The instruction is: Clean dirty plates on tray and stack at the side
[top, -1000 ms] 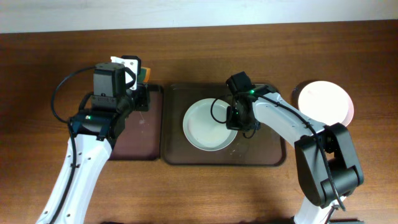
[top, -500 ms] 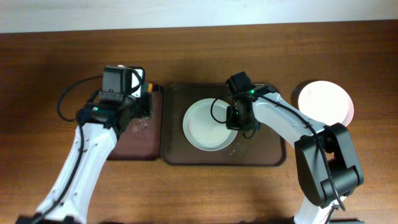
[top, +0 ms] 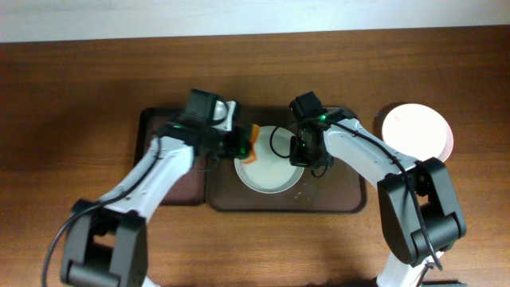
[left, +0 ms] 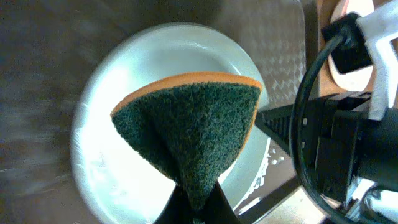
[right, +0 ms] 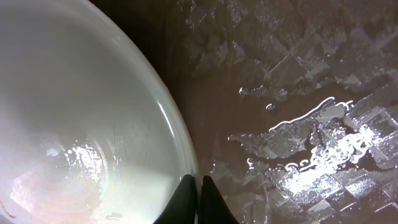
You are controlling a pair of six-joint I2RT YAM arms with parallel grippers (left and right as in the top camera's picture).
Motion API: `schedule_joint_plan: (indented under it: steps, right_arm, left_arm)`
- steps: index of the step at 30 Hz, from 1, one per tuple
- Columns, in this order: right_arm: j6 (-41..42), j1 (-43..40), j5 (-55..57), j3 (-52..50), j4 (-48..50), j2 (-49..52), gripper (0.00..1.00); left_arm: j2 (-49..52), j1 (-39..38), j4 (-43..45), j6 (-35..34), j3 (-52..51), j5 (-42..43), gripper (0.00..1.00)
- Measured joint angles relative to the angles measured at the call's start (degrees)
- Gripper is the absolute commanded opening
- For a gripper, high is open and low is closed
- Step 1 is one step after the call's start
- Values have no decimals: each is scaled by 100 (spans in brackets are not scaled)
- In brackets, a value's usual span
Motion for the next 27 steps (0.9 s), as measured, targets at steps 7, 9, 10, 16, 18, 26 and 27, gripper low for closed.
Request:
schedule_joint_plan:
  steps: [7, 9, 10, 16, 18, 26, 27]
  right_arm:
    - [-2, 0, -2, 0, 0, 0, 4]
    - [-4, 0, -7, 0, -15, 0, 4]
    - [-4, 0, -20, 0, -20, 0, 4]
    - [-4, 0, -61, 0, -39, 0, 4]
    - [-4, 0, -59, 0, -44, 0, 4]
    - [-7, 0, -35, 0, 48, 0, 12]
    - [-7, 0, -35, 0, 50, 0, 18]
  left_arm:
    - [999, -1058, 219, -1281, 0, -297, 0]
    - [1027, -1080, -157, -1327, 0, -922, 0]
    - [1027, -1082, -273, -1340, 2, -1261, 0]
    - [1016, -1097, -92, -885, 173, -2608, 0]
    - [813, -1095, -90, -730, 297, -2754, 0]
    - [-385, 367, -1526, 114, 407, -3670, 0]
    - [-385, 483, -1504, 352, 354, -3685, 0]
